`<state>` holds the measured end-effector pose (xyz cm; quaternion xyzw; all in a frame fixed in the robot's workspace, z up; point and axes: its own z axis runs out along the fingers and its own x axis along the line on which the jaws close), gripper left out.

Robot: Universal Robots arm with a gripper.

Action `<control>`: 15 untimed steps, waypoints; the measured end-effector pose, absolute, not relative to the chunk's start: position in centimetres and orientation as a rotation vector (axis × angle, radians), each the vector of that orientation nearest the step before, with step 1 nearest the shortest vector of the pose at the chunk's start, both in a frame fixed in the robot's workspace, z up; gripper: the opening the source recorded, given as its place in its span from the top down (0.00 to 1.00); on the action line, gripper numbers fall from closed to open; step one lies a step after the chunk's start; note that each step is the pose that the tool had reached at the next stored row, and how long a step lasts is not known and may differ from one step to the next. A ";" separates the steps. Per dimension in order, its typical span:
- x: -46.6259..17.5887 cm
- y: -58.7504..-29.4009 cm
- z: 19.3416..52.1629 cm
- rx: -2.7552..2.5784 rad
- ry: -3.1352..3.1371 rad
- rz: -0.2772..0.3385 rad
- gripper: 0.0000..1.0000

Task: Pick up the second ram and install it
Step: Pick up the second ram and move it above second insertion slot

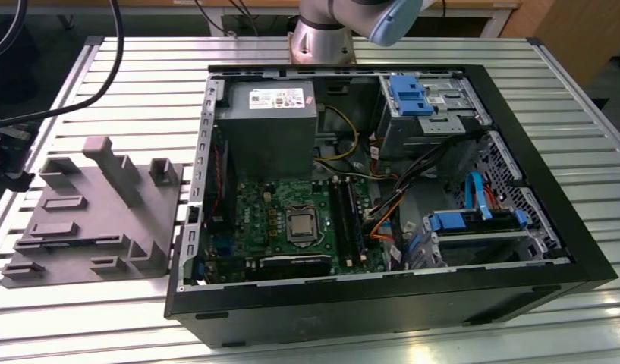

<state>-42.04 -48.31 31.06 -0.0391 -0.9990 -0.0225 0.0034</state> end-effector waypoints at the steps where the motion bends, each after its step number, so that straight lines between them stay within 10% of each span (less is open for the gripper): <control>1: -42.0 -48.3 31.1 -0.123 -3.132 -0.071 0.89; 15: -42.1 -48.3 31.1 -0.100 -3.132 -0.071 0.89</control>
